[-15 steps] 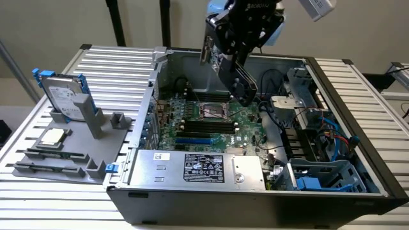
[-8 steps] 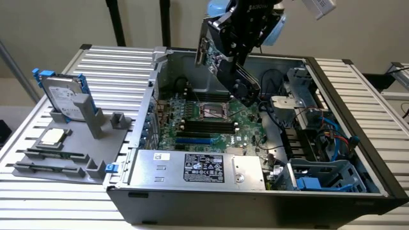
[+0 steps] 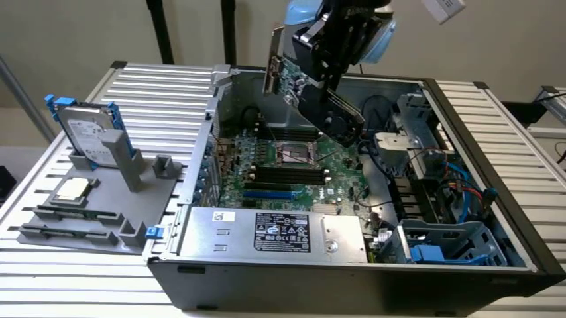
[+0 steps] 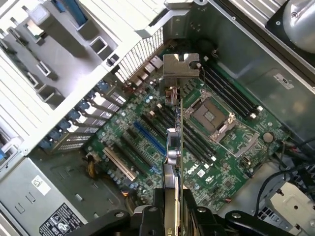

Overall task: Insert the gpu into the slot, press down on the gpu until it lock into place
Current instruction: 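Insert the gpu into the slot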

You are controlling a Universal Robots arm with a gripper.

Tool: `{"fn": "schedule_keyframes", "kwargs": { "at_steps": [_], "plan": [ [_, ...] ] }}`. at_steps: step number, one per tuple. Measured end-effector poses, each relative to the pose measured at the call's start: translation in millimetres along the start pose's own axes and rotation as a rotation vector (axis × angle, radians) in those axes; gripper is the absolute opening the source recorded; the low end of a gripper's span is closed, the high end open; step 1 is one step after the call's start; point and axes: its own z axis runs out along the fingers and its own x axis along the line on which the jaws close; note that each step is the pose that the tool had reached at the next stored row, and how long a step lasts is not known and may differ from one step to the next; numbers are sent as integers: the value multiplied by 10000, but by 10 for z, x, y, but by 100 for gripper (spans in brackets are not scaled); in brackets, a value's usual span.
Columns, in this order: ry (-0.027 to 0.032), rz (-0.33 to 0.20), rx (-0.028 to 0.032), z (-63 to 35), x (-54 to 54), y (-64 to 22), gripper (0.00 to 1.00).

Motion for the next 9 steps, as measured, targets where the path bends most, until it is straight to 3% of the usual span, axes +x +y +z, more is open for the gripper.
{"fn": "schedule_keyframes", "kwargs": {
  "at_steps": [5,7,9],
  "plan": [
    [48,-910,14,4,0,0,26],
    [21,-1235,-21,6,0,-1,26],
    [-50,-1519,-93,9,-1,-1,26]
  ]
}}
